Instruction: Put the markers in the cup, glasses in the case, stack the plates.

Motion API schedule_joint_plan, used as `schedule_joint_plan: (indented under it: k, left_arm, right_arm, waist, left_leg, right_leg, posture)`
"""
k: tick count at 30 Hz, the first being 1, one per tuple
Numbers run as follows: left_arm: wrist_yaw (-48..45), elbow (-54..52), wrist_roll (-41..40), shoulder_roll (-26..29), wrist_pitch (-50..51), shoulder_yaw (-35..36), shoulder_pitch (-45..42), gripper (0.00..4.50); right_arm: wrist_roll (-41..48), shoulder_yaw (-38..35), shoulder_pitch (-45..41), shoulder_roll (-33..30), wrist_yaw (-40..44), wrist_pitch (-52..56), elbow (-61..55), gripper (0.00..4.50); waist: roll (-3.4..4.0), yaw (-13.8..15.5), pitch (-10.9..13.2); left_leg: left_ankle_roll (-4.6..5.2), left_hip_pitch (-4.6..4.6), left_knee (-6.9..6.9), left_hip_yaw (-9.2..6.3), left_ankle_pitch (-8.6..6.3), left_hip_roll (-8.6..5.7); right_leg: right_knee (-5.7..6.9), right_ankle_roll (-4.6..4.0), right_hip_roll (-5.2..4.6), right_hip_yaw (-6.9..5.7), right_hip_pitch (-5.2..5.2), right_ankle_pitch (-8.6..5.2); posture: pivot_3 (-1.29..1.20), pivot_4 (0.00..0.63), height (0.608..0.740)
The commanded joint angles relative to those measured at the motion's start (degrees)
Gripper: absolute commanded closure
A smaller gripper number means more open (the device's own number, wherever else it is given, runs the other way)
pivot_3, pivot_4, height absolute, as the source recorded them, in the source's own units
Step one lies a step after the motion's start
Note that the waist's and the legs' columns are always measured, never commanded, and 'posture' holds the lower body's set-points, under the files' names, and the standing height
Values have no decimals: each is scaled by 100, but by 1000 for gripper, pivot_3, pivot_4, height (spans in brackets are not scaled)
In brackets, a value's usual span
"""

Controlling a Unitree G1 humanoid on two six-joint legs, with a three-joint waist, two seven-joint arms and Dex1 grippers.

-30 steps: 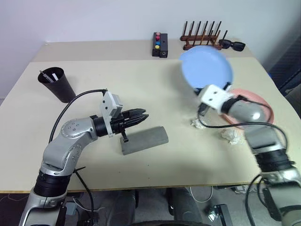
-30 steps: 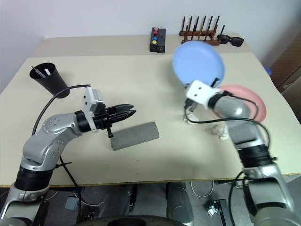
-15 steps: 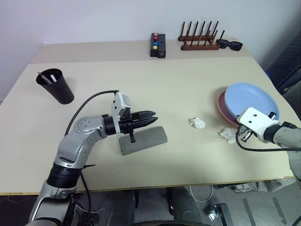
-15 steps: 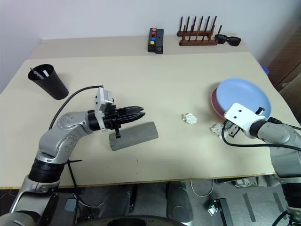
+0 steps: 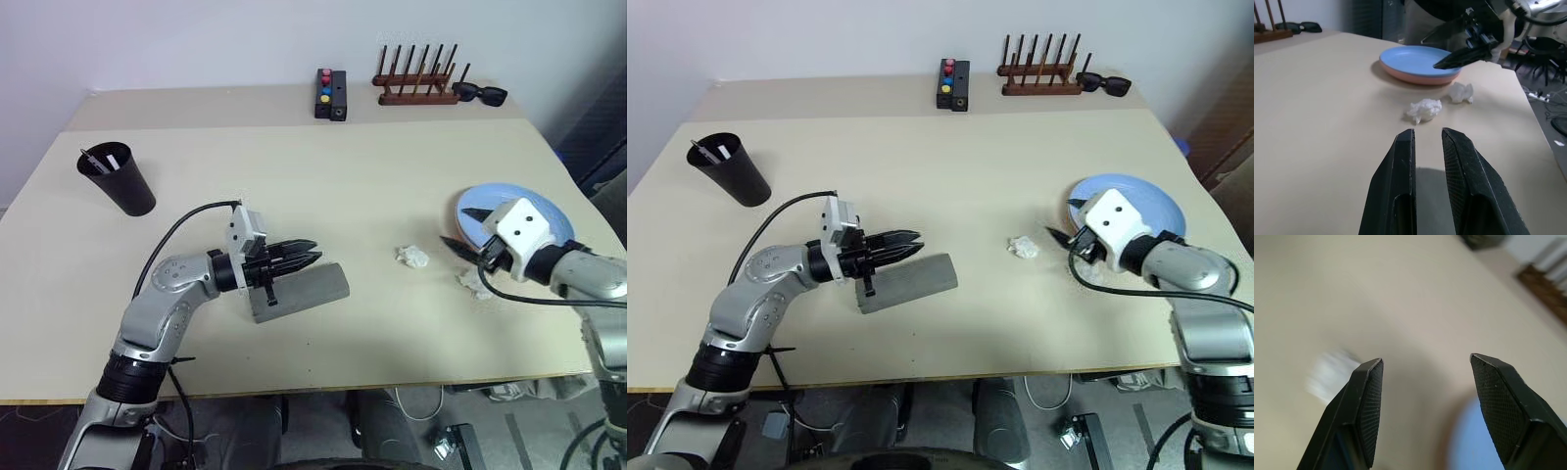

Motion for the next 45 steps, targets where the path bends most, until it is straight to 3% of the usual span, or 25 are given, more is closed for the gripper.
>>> schedule_joint_plan:
  k: [1,9,12,16,21,25,28,31,37,41,45]
  left_arm:
    - [-29,-46,66,-17,-251,63,33,3682]
    - [-28,-11,92,-31,-355,42,138,3682]
    - [-20,-9,103,-54,-381,16,171,3682]
    - [-38,63,119,-90,-424,-15,167,3682]
    - [-74,165,166,-145,-487,-51,127,3682]
    - [-132,265,209,-257,-533,-127,46,3682]
    - [-159,321,240,-315,-557,-153,13,3682]
    - [-190,374,262,-359,-572,-174,-14,3682]
    - [-211,419,271,-401,-561,-218,-46,3682]
    - [-197,385,275,-408,-529,-229,-25,3682]
    - [-190,300,265,-385,-481,-232,26,3682]
  right_arm:
    - [90,391,-48,448,-203,133,-80,1649]
    - [-327,827,-4,721,-553,114,493,1649]
    - [-332,830,26,673,-538,67,529,2473]
    - [-308,762,29,587,-502,-9,398,4477]
    - [-329,381,-295,530,-790,-89,382,4477]
    - [-964,-29,-715,199,-1628,-199,1260,4477]
    - [-1032,-221,-677,39,-1754,-152,1550,4477]
    - [-1004,-354,-576,15,-1804,-108,1642,3459]
    - [-760,-557,-366,167,-1847,-553,1550,462]
    - [-66,-983,-73,330,-1408,-811,1352,462]
    - [951,-1141,833,278,-280,-396,631,462]
  waist:
    - [-1,1,-1]
    - [3,6,1]
    - [3,1,1]
    - [3,-1,1]
    - [3,-3,1]
    - [3,17,1]
    - [3,37,1]
    - [3,9,1]
    - [7,-19,0]
    - [7,3,0]
    - [8,14,0]
  left_leg:
    - [0,0,2,0,0,0]
    - [0,-1,0,0,0,-3]
    - [0,0,0,0,0,-2]
    - [0,0,-2,0,0,-2]
    - [0,0,-1,0,0,-2]
    - [0,-1,2,2,0,-3]
    - [0,-3,-5,-1,-1,-4]
    - [6,-2,-7,0,-4,-4]
    - [6,2,-3,4,-4,-2]
    - [7,-1,-2,3,-4,-3]
    - [7,0,0,-1,-5,-3]
  right_leg:
    - [0,0,0,0,1,0]
    - [-2,0,-2,0,-1,0]
    - [-2,0,-1,0,-1,0]
    - [-2,0,-1,0,-1,0]
    - [-2,0,-1,-1,-1,0]
    - [-2,0,-1,0,-1,0]
    - [-6,0,-2,-2,-1,-1]
    - [-6,2,-2,-1,-1,-3]
    - [-3,1,-1,0,0,-2]
    - [-5,3,-1,0,1,-2]
    - [-5,4,-2,0,5,-3]
  posture:
    - [0,150,739]
    - [0,150,739]
    - [0,150,739]
    - [0,150,739]
    - [0,150,739]
    - [0,150,739]
    - [0,150,739]
    - [0,150,739]
    - [0,150,739]
    - [0,150,739]
    - [0,150,739]
